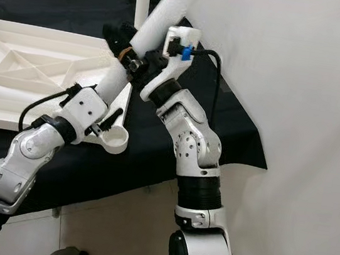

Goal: Building children table

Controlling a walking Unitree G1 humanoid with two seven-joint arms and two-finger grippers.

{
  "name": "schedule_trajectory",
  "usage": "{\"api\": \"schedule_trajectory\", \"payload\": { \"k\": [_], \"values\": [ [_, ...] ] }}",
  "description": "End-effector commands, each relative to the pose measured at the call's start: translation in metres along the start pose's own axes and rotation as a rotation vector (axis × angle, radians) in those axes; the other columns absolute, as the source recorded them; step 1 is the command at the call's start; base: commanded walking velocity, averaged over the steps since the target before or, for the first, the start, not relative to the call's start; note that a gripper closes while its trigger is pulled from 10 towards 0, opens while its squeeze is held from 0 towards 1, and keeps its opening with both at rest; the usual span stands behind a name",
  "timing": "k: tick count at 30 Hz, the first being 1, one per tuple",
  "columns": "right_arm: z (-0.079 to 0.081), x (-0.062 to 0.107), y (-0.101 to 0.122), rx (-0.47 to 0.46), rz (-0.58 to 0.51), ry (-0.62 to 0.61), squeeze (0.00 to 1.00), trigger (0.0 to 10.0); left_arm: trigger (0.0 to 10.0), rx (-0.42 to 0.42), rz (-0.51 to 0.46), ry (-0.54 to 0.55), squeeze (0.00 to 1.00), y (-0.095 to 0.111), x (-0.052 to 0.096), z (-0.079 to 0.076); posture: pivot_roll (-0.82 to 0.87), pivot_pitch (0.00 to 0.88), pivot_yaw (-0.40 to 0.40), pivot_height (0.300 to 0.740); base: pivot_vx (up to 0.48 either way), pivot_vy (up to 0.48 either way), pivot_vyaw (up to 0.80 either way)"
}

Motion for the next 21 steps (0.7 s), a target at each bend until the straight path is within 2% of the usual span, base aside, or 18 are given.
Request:
{"api": "schedule_trajectory", "payload": {
  "k": [1, 4, 5, 6, 8, 9, 12, 13, 15, 19, 20, 21],
  "values": [
    [0.005, -0.007, 0.011, 0.030, -0.040, 0.020, 0.00, 0.0, 10.0, 0.013, -0.012, -0.086, 1.00, 0.001, 0.002, -0.021, 0.03, 0.101, -0.050, 0.740, 0.000, 0.000, 0.00],
    [-0.001, -0.005, 0.012, 0.054, -0.038, 0.011, 0.00, 0.0, 10.0, -0.041, 0.026, -0.029, 1.00, -0.006, 0.005, -0.007, 0.03, 0.102, -0.050, 0.740, 0.000, 0.000, 0.00],
    [-0.001, -0.005, 0.012, 0.054, -0.038, 0.011, 0.00, 0.0, 10.0, -0.041, 0.026, -0.029, 1.00, -0.006, 0.005, -0.007, 0.03, 0.102, -0.050, 0.740, 0.000, 0.000, 0.00],
    [-0.005, -0.004, 0.013, 0.072, -0.036, 0.007, 0.00, 0.0, 10.0, -0.048, 0.036, 0.001, 0.00, -0.008, 0.007, 0.001, 0.03, 0.106, -0.051, 0.740, 0.000, 0.000, 0.00],
    [-0.011, -0.004, 0.015, 0.104, -0.033, -0.003, 0.00, 0.0, 10.0, -0.037, 0.055, 0.051, 0.00, -0.012, 0.013, 0.013, 0.04, 0.111, -0.053, 0.740, 0.000, 0.000, 0.00],
    [-0.011, -0.004, 0.015, 0.104, -0.033, -0.003, 0.00, 0.0, 10.0, -0.037, 0.055, 0.051, 0.00, -0.012, 0.013, 0.013, 0.04, 0.111, -0.053, 0.740, 0.000, 0.000, 0.00],
    [-0.023, -0.005, 0.019, 0.152, -0.027, -0.024, 0.00, 0.0, 10.0, 0.004, 0.087, 0.138, 0.00, -0.019, 0.023, 0.033, 0.04, 0.111, -0.053, 0.740, 0.000, 0.000, 0.00],
    [-0.023, -0.005, 0.019, 0.152, -0.027, -0.024, 0.00, 0.0, 10.0, 0.004, 0.087, 0.138, 0.00, -0.019, 0.023, 0.033, 0.04, 0.111, -0.053, 0.740, 0.000, 0.000, 0.00],
    [-0.029, -0.005, 0.021, 0.180, -0.022, -0.022, 0.00, 0.0, 10.0, 0.048, 0.105, 0.209, 0.00, -0.023, 0.035, 0.044, 0.05, 0.120, -0.057, 0.740, 0.000, 0.000, 0.00],
    [-0.031, -0.005, 0.021, 0.191, -0.019, -0.019, 0.00, 0.0, 10.0, 0.065, 0.111, 0.238, 0.00, -0.024, 0.040, 0.048, 0.05, 0.119, -0.058, 0.740, 0.000, 0.000, 0.00],
    [-0.039, -0.006, 0.021, 0.212, 0.002, 0.041, 0.00, 0.0, 10.0, 0.179, 0.099, 0.220, 0.00, -0.022, 0.051, 0.033, 0.05, 0.131, -0.061, 0.740, 0.000, 0.000, 0.00],
    [-0.039, -0.006, 0.021, 0.212, 0.002, 0.041, 0.00, 0.0, 10.0, 0.179, 0.099, 0.220, 0.00, -0.022, 0.051, 0.033, 0.05, 0.131, -0.061, 0.740, 0.000, 0.000, 0.00]
  ]
}}
Point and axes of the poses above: a point about 5 cm out from each wrist's last joint towards the gripper, its own x axis pointing back from the gripper into the wrist, its own y axis along the axis of the wrist's last joint, z = x × y, the point moved 5 cm from there along -x, pointing out of the wrist towards the gripper, and after that the axes turned 14 degrees about x, right-handed, at the moved point
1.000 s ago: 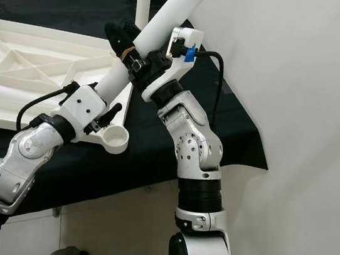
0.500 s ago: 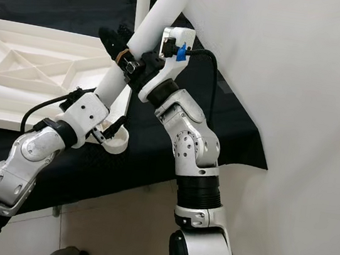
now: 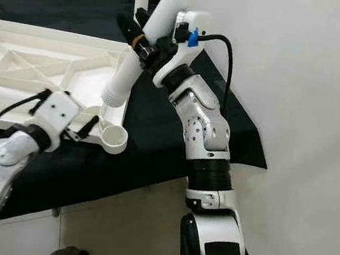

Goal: Building children table

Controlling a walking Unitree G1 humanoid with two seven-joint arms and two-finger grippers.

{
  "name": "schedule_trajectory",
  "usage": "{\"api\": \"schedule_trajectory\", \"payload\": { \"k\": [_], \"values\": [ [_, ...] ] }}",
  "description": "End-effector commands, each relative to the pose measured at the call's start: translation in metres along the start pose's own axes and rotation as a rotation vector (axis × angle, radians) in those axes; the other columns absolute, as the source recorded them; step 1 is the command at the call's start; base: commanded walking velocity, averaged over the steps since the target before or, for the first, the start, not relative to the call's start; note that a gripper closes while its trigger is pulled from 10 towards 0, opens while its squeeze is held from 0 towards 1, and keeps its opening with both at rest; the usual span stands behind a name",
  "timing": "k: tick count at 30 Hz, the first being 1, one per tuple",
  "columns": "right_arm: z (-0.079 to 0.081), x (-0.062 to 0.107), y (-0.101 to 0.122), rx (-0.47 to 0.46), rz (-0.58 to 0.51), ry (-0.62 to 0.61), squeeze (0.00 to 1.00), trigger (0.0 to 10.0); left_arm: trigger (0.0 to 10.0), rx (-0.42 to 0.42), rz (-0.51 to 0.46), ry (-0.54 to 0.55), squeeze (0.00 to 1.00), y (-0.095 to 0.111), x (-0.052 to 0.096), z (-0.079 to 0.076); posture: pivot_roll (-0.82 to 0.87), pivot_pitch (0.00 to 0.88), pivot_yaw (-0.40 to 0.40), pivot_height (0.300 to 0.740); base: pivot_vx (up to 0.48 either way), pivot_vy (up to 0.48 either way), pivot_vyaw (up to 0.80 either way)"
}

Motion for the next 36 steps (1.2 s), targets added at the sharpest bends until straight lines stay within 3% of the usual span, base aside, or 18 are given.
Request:
{"api": "schedule_trajectory", "payload": {
  "k": [1, 2, 3, 4, 6, 8, 9, 10, 11, 13, 16, 17, 19, 20, 24, 31, 36],
  "values": [
    [-0.007, -0.002, 0.006, 0.038, -0.017, 0.056, 0.00, 0.0, 10.0, 0.113, 0.014, -0.060, 0.00, -0.002, 0.013, -0.020, 0.05, 0.131, -0.061, 0.740, 0.000, 0.000, 0.00],
    [-0.007, -0.002, 0.006, 0.038, -0.017, 0.056, 0.00, 0.0, 10.0, 0.113, 0.014, -0.060, 0.00, -0.002, 0.013, -0.020, 0.05, 0.131, -0.061, 0.740, 0.000, 0.000, 0.00],
    [-0.004, -0.004, 0.006, 0.048, -0.009, 0.118, 0.00, 0.0, 10.0, 0.184, 0.006, -0.169, 0.00, 0.001, 0.023, -0.044, 0.05, 0.140, -0.065, 0.740, 0.000, 0.000, 0.00],
    [-0.004, -0.004, 0.006, 0.048, -0.009, 0.118, 0.00, 0.0, 10.0, 0.184, 0.006, -0.169, 0.00, 0.001, 0.023, -0.044, 0.05, 0.140, -0.065, 0.740, 0.000, 0.000, 0.00],
    [-0.003, -0.015, 0.003, 0.062, 0.004, 0.170, 0.00, 0.0, 10.0, 0.294, -0.004, -0.398, 0.00, 0.010, 0.047, -0.100, 0.06, 0.159, -0.078, 0.740, 0.000, 0.000, 0.00],
    [-0.003, -0.015, 0.003, 0.062, 0.004, 0.170, 0.00, 0.0, 10.0, 0.294, -0.004, -0.398, 0.00, 0.010, 0.047, -0.100, 0.06, 0.159, -0.078, 0.740, 0.000, 0.000, 0.00],
    [0.002, -0.020, 0.002, 0.066, 0.003, 0.227, 0.00, 0.0, 10.0, 0.361, -0.017, -0.509, 0.00, 0.018, 0.061, -0.128, 0.07, 0.171, -0.086, 0.740, 0.000, 0.000, 0.00],
    [0.008, -0.023, 0.001, 0.055, 0.004, 0.280, 0.00, 0.0, 10.0, 0.402, -0.020, -0.578, 0.00, 0.024, 0.073, -0.145, 0.08, 0.178, -0.089, 0.740, 0.000, 0.000, 0.00],
    [0.008, -0.023, 0.001, 0.055, 0.004, 0.280, 0.00, 0.0, 10.0, 0.402, -0.020, -0.578, 0.00, 0.024, 0.073, -0.145, 0.08, 0.178, -0.089, 0.740, 0.000, 0.000, 0.00],
    [0.025, -0.024, 0.001, 0.016, -0.005, 0.428, 0.00, 0.0, 10.0, 0.453, 0.007, -0.621, 0.00, 0.024, 0.088, -0.161, 0.09, 0.196, -0.098, 0.740, 0.000, 0.000, 0.00],
    [0.032, -0.025, 0.002, -0.020, -0.018, 0.494, 0.00, 0.0, 10.0, 0.462, 0.044, -0.617, 0.00, 0.018, 0.095, -0.162, 0.09, 0.202, -0.100, 0.740, 0.000, 0.000, 0.00],
    [0.044, -0.022, -0.004, -0.028, 0.012, 0.601, 0.00, 0.0, 10.0, 0.468, 0.065, -0.607, 0.00, 0.016, 0.100, -0.157, 0.10, 0.214, -0.100, 0.740, 0.000, 0.000, 0.00],
    [0.044, -0.022, -0.004, -0.028, 0.012, 0.601, 0.00, 0.0, 10.0, 0.468, 0.065, -0.607, 0.00, 0.016, 0.100, -0.157, 0.10, 0.214, -0.100, 0.740, 0.000, 0.000, 0.00],
    [0.060, -0.016, -0.009, -0.022, 0.038, 0.730, 0.00, 0.0, 10.0, 0.456, 0.071, -0.564, 0.00, 0.013, 0.102, -0.148, 0.12, 0.228, -0.104, 0.740, 0.000, 0.000, 0.00],
    [0.070, -0.012, -0.013, -0.007, 0.044, 0.828, 0.00, 0.0, 10.0, 0.438, 0.083, -0.523, 0.00, 0.011, 0.105, -0.141, 0.12, 0.241, -0.105, 0.740, 0.000, 0.000, 0.00],
    [0.071, -0.013, -0.014, 0.065, 0.050, 0.871, 0.00, 0.0, 10.0, 0.395, 0.047, -0.495, 0.00, 0.021, 0.106, -0.137, 0.13, 0.254, -0.096, 0.740, 0.000, 0.000, 0.00],
    [0.063, -0.015, -0.004, 0.109, 0.036, 0.868, 0.00, 0.0, 10.0, 0.312, -0.045, -0.383, 0.00, 0.037, 0.095, -0.118, 0.13, 0.261, -0.093, 0.740, 0.000, 0.000, 0.00]
  ]
}}
Point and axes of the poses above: a point about 5 cm out from each wrist's last joint towards the gripper, its own x axis pointing back from the gripper into the wrist, its own y axis along the axis of the wrist's last joint, z = x × y, the point moved 5 cm from there along -x, pointing out of the wrist towards the gripper, and after that the axes turned 14 degrees about x, right-handed, at the moved point
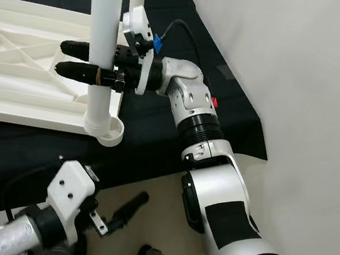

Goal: Building children table

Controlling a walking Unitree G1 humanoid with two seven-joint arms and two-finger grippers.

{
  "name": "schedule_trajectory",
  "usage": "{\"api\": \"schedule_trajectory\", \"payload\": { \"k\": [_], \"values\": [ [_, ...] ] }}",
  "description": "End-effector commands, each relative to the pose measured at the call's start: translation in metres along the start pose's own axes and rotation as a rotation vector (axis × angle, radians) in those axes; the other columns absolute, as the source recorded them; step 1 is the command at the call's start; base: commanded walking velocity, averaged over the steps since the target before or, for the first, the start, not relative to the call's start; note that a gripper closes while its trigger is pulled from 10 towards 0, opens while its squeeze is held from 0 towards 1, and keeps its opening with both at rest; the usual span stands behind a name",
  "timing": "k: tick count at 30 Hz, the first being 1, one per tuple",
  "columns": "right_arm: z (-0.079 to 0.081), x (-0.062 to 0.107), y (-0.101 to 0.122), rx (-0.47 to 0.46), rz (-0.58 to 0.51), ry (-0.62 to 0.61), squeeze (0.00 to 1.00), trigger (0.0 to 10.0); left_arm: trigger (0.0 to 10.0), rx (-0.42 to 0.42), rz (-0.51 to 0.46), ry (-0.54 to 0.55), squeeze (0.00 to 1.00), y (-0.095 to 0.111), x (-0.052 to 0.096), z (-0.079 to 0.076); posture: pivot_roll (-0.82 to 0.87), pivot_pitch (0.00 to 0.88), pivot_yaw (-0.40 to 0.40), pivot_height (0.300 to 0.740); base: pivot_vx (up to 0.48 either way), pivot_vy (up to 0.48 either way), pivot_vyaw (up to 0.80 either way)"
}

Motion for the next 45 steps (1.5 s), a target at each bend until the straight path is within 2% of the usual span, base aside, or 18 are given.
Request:
{"api": "schedule_trajectory", "payload": {
  "k": [1, 4, 9, 14, 15, 17, 19, 21, 30, 34, 37, 45],
  "values": [
    [-0.002, 0.002, 0.006, 0.034, 0.001, 0.020, 0.00, 0.0, 10.0, -0.027, -0.008, 0.043, 0.00, 0.004, 0.002, 0.006, 0.13, 0.261, -0.093, 0.740, 0.000, 0.000, 0.00],
    [-0.006, 0.006, 0.013, 0.065, 0.009, 0.025, 0.00, 0.0, 10.0, -0.068, -0.027, 0.062, 0.00, 0.011, 0.003, 0.008, 0.15, 0.264, -0.096, 0.740, 0.000, 0.000, 0.00],
    [-0.007, 0.011, 0.022, 0.076, 0.000, 0.059, 0.00, 0.0, 10.0, -0.058, -0.008, 0.046, 0.00, 0.007, 0.007, 0.003, 0.15, 0.264, -0.097, 0.740, 0.000, 0.000, 0.00],
    [-0.005, 0.013, 0.020, 0.080, 0.013, 0.074, 0.00, 0.0, 10.0, -0.058, 0.002, 0.040, 0.00, 0.006, 0.010, 0.001, 0.15, 0.259, -0.094, 0.740, 0.000, 0.000, 0.00],
    [-0.002, 0.016, 0.012, 0.078, 0.050, 0.092, 0.00, 0.0, 10.0, -0.089, 0.033, 0.091, 0.00, 0.003, 0.018, 0.010, 0.15, 0.255, -0.091, 0.740, 0.000, 0.000, 0.00],
    [-0.002, 0.016, 0.012, 0.078, 0.050, 0.092, 0.00, 0.0, 10.0, -0.089, 0.033, 0.091, 0.00, 0.003, 0.018, 0.010, 0.15, 0.255, -0.091, 0.740, 0.000, 0.000, 0.00],
    [0.000, 0.018, 0.006, 0.072, 0.065, 0.103, 0.00, 0.0, 10.0, -0.122, 0.053, 0.174, 0.00, 0.001, 0.027, 0.023, 0.15, 0.252, -0.091, 0.740, 0.000, 0.000, 0.00],
    [0.002, 0.017, 0.004, 0.066, 0.065, 0.116, 0.00, 0.0, 10.0, -0.135, 0.059, 0.205, 0.00, 0.000, 0.029, 0.028, 0.16, 0.252, -0.092, 0.740, 0.000, 0.000, 0.00],
    [0.017, 0.010, 0.005, 0.050, 0.017, 0.209, 0.00, 0.0, 10.0, -0.130, 0.063, 0.232, 0.00, -0.003, 0.029, 0.030, 0.16, 0.249, -0.088, 0.740, 0.000, 0.000, 0.00],
    [0.018, 0.009, 0.005, 0.050, 0.013, 0.212, 0.00, 0.0, 10.0, -0.128, 0.061, 0.231, 0.00, -0.003, 0.028, 0.030, 0.16, 0.249, -0.088, 0.740, 0.000, 0.000, 0.00],
    [0.023, 0.002, -0.002, 0.044, 0.008, 0.209, 0.00, 0.0, 10.0, -0.128, 0.051, 0.236, 0.00, -0.001, 0.027, 0.031, 0.15, 0.246, -0.090, 0.740, 0.000, 0.000, 0.00],
    [0.026, -0.001, -0.015, 0.028, 0.058, 0.213, 0.00, 0.0, 10.0, -0.129, 0.047, 0.239, 0.00, -0.002, 0.026, 0.031, 0.15, 0.245, -0.096, 0.740, 0.000, 0.000, 0.00]
  ]
}}
Point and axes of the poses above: a point about 5 cm out from each wrist's last joint towards the gripper, its own x axis pointing back from the gripper into the wrist, its own y axis along the axis of the wrist's last joint, z = x × y, the point moved 5 cm from there along -x, pointing out of the wrist towards the gripper, and after that the axes turned 14 degrees about x, right-handed, at the moved point
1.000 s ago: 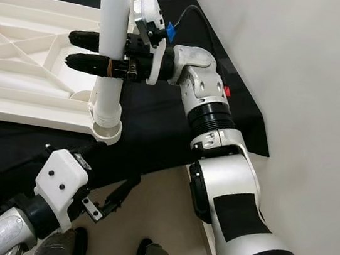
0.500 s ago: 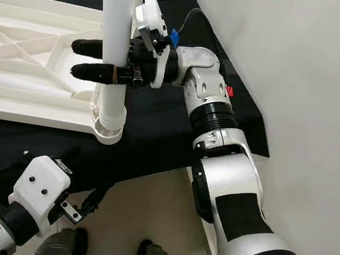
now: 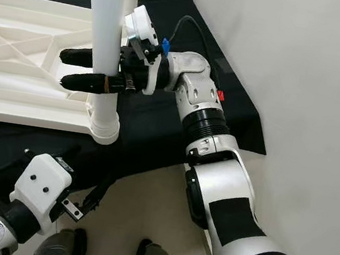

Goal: Building children table

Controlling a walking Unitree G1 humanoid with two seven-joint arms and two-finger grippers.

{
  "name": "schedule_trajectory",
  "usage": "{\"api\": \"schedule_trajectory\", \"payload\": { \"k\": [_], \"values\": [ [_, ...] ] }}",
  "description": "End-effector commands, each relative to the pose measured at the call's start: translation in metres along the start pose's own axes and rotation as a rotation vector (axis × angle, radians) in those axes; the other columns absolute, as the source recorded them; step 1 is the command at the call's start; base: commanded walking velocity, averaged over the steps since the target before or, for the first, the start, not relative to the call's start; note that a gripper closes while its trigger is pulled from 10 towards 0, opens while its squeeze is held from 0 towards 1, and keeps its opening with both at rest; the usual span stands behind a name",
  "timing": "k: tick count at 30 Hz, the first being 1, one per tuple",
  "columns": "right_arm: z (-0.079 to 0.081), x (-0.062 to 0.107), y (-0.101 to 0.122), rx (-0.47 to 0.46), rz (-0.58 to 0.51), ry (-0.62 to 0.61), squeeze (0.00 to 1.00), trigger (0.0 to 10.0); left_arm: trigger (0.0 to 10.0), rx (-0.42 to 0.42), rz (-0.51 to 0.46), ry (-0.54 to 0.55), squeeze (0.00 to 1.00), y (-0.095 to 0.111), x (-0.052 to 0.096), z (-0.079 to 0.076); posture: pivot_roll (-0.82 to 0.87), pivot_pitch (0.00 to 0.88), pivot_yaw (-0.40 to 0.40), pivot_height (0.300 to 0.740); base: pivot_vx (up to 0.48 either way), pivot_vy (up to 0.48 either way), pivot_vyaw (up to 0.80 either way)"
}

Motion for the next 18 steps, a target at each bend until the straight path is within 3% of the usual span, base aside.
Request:
{"api": "schedule_trajectory", "payload": {
  "k": [1, 10, 12, 13, 15, 18],
  "values": [
    [0.010, -0.004, -0.026, -0.057, 0.077, 0.010, 0.00, 0.0, 10.0, 0.010, 0.008, 0.004, 0.00, -0.003, 0.000, -0.001, 0.15, 0.244, -0.098, 0.740, 0.000, 0.000, 0.00],
    [0.002, 0.001, -0.055, -0.102, 0.220, -0.156, 0.00, 0.0, 10.0, 0.004, -0.008, 0.013, 0.00, 0.000, -0.003, 0.002, 0.14, 0.243, -0.097, 0.740, 0.000, 0.000, 0.00],
    [-0.007, 0.006, -0.065, -0.126, 0.274, -0.268, 0.00, 0.0, 10.0, 0.004, -0.012, 0.016, 0.00, 0.000, -0.004, 0.003, 0.13, 0.244, -0.100, 0.740, 0.000, 0.000, 0.00],
    [-0.007, 0.006, -0.065, -0.126, 0.274, -0.268, 0.00, 0.0, 10.0, 0.004, -0.012, 0.016, 0.00, 0.000, -0.004, 0.003, 0.13, 0.244, -0.100, 0.740, 0.000, 0.000, 0.00],
    [-0.020, 0.014, -0.074, -0.130, 0.337, -0.417, 0.00, 0.0, 10.0, 0.000, -0.016, 0.018, 0.00, 0.001, -0.005, 0.003, 0.13, 0.245, -0.102, 0.740, 0.000, 0.000, 0.00],
    [-0.025, 0.019, -0.078, -0.134, 0.368, -0.475, 0.00, 0.0, 10.0, -0.002, -0.017, 0.019, 0.00, 0.001, -0.005, 0.003, 0.13, 0.245, -0.103, 0.740, 0.000, 0.000, 0.00]
  ]
}}
Point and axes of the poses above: a point about 5 cm out from each wrist's last joint towards the gripper, its own x axis pointing back from the gripper into the wrist, its own y axis along the axis of the wrist's last joint, z = x × y, the point moved 5 cm from there along -x, pointing out of the wrist towards the gripper, and after that the axes turned 14 degrees about x, right-handed, at the moved point
